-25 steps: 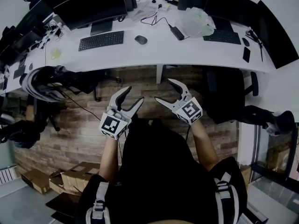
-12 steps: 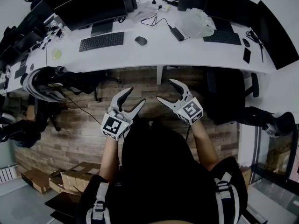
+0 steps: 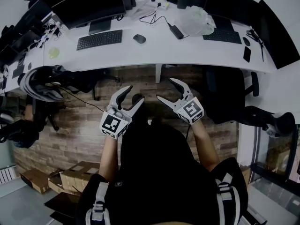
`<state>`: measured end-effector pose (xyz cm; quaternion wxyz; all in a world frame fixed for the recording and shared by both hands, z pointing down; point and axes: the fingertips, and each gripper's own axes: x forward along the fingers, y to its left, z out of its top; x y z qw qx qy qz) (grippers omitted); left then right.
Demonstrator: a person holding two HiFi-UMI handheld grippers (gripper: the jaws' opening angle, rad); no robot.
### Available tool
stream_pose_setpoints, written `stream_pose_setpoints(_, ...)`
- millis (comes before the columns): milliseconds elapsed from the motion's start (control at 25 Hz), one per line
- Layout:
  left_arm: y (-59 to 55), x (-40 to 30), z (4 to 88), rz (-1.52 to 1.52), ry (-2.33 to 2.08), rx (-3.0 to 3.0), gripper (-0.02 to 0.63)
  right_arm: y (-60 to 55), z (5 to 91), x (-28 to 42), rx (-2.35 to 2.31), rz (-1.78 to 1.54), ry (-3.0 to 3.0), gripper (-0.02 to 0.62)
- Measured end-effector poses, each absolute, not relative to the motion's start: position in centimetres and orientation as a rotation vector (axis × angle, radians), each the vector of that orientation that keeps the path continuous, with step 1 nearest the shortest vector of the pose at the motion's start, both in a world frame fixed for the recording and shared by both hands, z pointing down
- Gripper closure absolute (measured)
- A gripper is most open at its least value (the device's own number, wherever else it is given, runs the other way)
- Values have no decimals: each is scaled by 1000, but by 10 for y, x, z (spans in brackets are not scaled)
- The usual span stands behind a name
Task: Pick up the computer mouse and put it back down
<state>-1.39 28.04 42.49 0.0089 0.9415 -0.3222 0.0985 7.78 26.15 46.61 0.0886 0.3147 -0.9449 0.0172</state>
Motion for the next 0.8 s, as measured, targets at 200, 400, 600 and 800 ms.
stream_pose_setpoints(200,277,-11,426,313,-981,2954,359,257,472,80,959,62,-2801,252)
stream_pose_setpoints(400,266,-15,431,302,-965,2960,365,249,473,76,972,48,-2803,253)
stream_pose_setpoints(600,253,-15,433,319,-925,2970,368,233,478,78,1024,88,-2792,258)
stream_pose_setpoints(800,236,-20,439,325,-884,2964,371,216,484,74,1038,136,-2773,267)
